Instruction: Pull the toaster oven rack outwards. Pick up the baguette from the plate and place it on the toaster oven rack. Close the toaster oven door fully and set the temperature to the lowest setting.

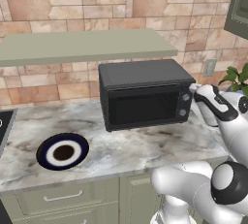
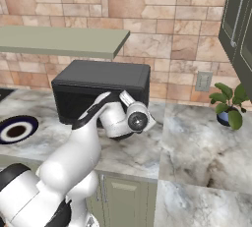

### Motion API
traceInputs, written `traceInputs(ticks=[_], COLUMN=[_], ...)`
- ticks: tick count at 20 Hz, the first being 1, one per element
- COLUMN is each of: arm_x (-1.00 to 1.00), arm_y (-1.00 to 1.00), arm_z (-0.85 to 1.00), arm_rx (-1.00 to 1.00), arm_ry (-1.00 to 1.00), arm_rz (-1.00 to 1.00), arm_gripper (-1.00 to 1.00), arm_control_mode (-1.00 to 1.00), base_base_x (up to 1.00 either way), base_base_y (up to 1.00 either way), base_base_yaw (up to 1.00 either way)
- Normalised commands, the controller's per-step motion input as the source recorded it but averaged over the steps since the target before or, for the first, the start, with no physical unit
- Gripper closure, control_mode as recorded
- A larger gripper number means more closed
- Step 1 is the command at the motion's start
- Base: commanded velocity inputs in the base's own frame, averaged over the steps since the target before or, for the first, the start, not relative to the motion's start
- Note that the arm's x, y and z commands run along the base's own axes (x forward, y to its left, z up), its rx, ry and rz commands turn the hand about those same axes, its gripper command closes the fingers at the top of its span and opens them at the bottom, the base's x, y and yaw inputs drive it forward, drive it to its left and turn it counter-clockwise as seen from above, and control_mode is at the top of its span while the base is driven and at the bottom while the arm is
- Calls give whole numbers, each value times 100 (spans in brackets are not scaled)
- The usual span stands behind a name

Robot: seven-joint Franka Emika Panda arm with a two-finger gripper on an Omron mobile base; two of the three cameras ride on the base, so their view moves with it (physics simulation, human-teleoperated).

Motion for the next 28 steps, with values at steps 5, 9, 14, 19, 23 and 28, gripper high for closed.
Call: traceInputs(ticks=[5,9,14,19,23,28], arm_x=[0,0,-12,-11,-3,0], arm_y=[-6,0,7,4,2,2], arm_z=[0,0,-3,-1,0,0], arm_rx=[2,0,-2,0,0,0], arm_ry=[-2,-2,0,0,0,0], arm_rz=[1,0,1,1,0,0], arm_gripper=[-100,-100,-100,-100,-100,-100], arm_control_mode=[-100,-100,-100,-100,-100,-100], base_base_x=[0,0,0,0,0,0], base_base_y=[0,0,0,0,0,0], base_base_yaw=[0,0,0,0,0,0])
